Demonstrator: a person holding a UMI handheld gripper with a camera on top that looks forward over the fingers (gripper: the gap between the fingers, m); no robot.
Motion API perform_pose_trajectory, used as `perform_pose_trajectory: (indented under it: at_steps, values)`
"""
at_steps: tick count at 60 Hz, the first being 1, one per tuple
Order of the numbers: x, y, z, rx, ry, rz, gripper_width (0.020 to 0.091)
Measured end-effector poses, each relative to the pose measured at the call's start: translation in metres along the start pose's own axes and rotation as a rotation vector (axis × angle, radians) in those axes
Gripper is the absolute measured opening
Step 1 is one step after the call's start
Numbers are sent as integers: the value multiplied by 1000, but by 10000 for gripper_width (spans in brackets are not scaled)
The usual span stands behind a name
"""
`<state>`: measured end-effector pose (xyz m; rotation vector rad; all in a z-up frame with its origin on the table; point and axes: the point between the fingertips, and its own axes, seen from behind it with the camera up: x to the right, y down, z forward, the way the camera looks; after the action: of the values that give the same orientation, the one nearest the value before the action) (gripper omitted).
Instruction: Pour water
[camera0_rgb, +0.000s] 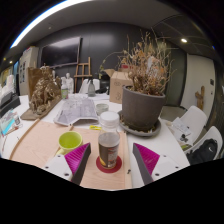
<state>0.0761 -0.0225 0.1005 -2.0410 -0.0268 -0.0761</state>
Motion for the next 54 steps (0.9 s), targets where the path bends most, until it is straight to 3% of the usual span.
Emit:
perform_pose_trajectory:
  at_steps: [23,38,54]
  values:
    - [-64,0,-209,-156,20,44,858]
    - [-85,3,-260,-151,83,78,860]
    - [-84,8,-272,-153,115,51,862]
